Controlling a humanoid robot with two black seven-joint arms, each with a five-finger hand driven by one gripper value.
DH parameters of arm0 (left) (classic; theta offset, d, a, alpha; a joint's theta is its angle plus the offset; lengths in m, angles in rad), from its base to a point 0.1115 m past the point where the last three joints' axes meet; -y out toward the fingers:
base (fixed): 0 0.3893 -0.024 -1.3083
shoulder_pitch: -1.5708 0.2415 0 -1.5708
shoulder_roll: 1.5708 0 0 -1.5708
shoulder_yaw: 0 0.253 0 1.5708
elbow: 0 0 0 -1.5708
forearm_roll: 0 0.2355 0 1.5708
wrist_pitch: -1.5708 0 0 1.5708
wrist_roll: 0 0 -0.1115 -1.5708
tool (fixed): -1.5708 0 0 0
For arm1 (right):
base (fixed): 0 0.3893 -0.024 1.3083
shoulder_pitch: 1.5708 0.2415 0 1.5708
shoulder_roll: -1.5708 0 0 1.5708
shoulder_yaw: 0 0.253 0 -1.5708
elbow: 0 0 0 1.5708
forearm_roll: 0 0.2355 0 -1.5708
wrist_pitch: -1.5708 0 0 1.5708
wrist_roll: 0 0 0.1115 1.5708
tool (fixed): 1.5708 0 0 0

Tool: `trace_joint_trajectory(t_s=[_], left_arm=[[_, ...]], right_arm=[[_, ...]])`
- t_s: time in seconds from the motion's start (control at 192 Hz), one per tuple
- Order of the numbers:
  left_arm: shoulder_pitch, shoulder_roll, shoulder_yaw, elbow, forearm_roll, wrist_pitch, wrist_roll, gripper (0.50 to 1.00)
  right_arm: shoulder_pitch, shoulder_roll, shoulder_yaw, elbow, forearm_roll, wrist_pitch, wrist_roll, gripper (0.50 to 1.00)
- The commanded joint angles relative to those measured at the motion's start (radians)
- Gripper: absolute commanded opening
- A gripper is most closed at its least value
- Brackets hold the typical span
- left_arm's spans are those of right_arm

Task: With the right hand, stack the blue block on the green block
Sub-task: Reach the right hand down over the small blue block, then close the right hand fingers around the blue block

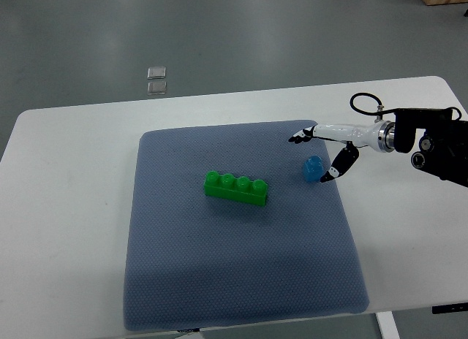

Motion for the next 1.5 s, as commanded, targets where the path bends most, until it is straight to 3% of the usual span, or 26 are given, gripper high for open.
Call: trace_joint_trajectory(t_s=[0.0,0.281,1.496], left_arm=[[0.0,0.0,0.0,-0.001,0.0,0.0,0.0,1.0],[0.0,0.0,0.0,-0.001,0.0,0.0,0.0,1.0],[0.0,0.0,0.0,0.001,0.0,0.0,0.0,1.0]], right_arm=[[0.0,0.003,-0.002,-0.003,-0.001,-0.01,-0.002,0.866],[-0.006,0.006,-0.019,-0.006,-0.004,-0.021,-0.004,0.809],[0.0,0.007,-0.048,-0.012,-0.01,-0.053,-0.005,0.735]])
